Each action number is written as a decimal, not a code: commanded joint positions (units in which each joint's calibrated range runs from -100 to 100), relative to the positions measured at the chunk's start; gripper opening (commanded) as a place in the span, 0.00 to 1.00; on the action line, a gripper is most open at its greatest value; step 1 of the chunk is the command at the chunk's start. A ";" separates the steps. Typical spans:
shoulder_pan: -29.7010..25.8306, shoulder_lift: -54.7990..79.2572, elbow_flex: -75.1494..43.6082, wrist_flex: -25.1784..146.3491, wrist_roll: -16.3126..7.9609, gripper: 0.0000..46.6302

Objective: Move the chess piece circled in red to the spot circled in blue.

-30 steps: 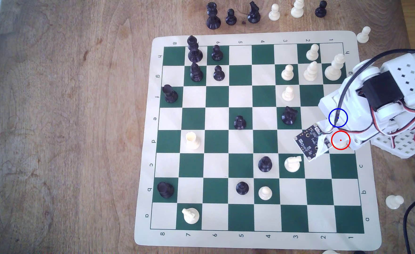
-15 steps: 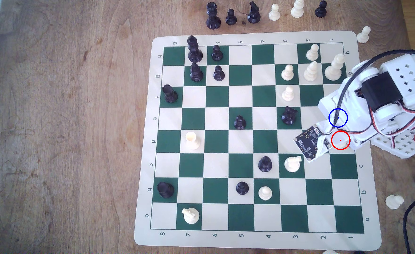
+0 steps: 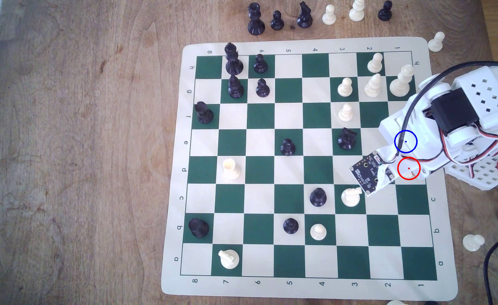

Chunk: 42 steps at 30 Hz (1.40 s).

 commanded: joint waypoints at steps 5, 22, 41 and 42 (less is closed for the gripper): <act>-1.30 -1.50 -0.44 0.59 0.05 0.04; 4.41 -0.48 -7.15 6.65 2.34 0.01; 15.59 7.84 -6.79 3.21 7.37 0.02; 15.83 7.84 -6.70 3.21 7.47 0.02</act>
